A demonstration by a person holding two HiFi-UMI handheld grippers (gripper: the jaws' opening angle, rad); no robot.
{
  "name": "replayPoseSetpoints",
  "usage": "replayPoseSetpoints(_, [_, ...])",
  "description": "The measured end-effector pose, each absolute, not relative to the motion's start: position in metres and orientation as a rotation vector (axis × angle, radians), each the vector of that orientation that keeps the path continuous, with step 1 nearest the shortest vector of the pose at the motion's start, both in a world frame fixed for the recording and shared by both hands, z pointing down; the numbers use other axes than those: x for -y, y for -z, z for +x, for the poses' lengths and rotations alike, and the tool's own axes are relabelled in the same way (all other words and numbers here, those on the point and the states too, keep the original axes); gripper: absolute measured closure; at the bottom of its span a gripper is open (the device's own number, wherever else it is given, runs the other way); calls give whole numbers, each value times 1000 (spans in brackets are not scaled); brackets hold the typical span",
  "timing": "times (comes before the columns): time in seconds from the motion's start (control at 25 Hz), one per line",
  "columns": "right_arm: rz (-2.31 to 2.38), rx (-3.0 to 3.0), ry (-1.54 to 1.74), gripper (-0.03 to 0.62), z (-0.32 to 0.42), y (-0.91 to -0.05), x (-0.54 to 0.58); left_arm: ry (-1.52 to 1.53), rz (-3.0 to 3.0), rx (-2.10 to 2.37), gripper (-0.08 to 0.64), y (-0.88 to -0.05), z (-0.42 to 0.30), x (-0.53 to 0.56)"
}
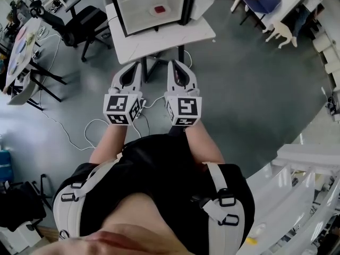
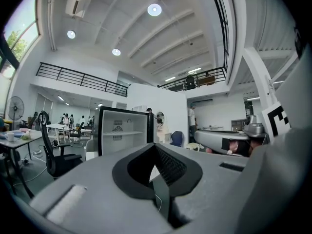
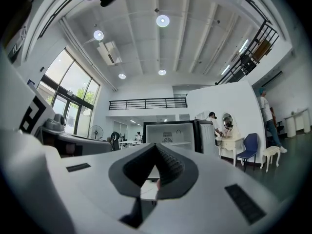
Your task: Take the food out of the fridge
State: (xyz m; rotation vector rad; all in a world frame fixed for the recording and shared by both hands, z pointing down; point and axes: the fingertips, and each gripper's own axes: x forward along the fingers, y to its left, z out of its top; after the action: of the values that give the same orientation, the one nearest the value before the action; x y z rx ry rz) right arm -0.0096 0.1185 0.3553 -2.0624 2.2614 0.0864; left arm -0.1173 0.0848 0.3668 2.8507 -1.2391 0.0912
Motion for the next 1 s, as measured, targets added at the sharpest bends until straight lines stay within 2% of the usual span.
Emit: replayPoseSetpoints(1.0, [-1807,-2534,-51,584,117,-378,156,-178,2704,1495,557,-377,6,163])
